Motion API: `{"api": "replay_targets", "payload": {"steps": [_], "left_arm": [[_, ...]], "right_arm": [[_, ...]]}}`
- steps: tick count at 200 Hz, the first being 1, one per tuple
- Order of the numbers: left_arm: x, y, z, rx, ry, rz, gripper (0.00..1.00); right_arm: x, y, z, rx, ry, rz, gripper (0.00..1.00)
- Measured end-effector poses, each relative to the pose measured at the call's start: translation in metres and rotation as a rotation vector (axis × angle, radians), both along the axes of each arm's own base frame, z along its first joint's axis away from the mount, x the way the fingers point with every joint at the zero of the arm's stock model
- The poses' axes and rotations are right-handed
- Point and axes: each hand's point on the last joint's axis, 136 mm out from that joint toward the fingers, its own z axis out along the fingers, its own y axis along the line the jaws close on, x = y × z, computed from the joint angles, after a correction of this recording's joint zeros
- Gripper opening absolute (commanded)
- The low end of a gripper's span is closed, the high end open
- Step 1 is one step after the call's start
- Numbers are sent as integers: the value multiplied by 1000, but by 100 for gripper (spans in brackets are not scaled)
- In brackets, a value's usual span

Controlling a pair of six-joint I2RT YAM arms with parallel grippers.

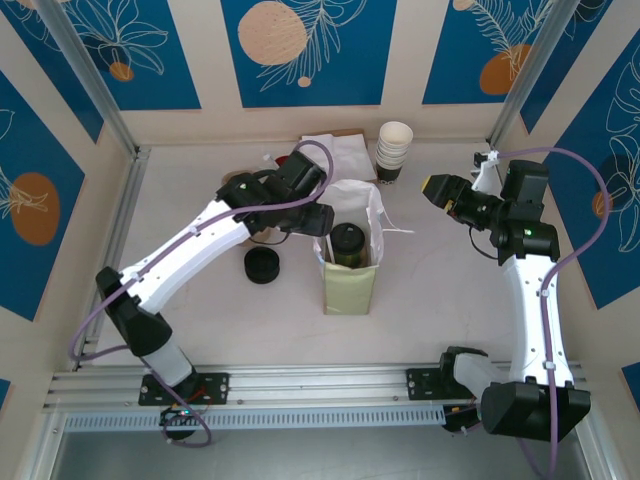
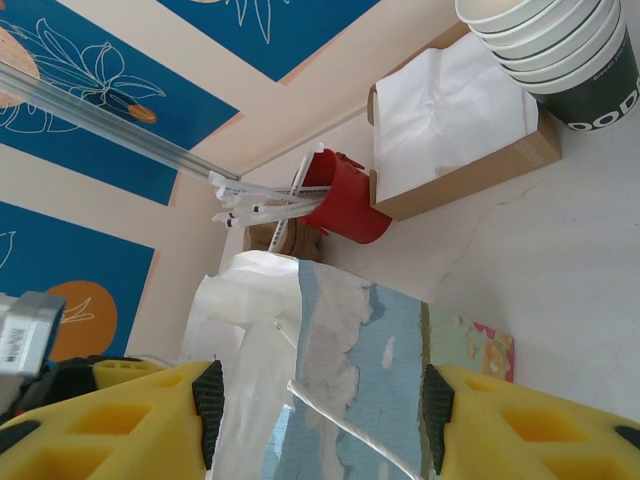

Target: Pack the takeout coffee

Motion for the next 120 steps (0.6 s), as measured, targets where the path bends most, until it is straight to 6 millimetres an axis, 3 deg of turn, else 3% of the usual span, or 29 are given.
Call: {"api": "replay_targets", "payload": {"steps": [38, 67, 120], "left_arm": [[6, -4, -13, 33, 13, 17, 28], [10, -1, -8, 36, -8, 42, 16], [18, 7, -3, 64, -49, 82, 8]], "right_arm": [[0, 0, 0, 0, 1, 0, 57], [0, 1, -2, 1, 5, 2, 57], [3, 0, -6, 3, 20, 3, 57]]}}
